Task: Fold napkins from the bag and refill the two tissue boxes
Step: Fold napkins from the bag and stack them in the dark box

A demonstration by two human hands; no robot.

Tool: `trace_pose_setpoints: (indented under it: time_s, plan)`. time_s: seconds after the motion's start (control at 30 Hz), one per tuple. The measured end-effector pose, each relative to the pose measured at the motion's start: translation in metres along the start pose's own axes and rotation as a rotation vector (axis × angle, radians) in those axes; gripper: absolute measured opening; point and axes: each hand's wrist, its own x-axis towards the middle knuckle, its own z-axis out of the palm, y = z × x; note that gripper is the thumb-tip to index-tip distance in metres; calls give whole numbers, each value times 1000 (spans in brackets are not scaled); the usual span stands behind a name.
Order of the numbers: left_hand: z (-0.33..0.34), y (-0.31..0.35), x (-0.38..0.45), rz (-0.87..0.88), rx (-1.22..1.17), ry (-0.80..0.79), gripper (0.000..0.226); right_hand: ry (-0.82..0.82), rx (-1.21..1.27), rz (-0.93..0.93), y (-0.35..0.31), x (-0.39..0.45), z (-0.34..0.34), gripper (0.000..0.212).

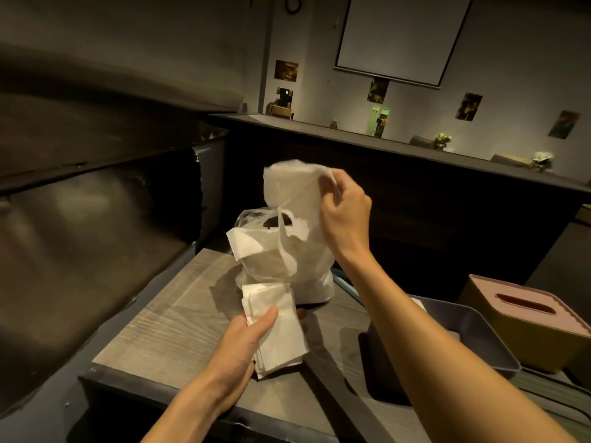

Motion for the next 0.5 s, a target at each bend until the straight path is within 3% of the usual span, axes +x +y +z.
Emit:
trace_pose_setpoints:
  time_s: [0.13,0.23,0.4,0.5]
  plan:
    - [3,3,-2,9,-15,-32,30,-223,-132,56,21,-20,-2,28]
    - [4,5,-2,16,-16,-45,31,-261,-307,76,30,-32,-9,23]
    - [6,7,-4,20,-14,-42,31,-401,-609,-90,23,-28,-19,30]
    - [8,7,-6,26,-12,-36,34,-386,-757,-260,16,-23,-20,32]
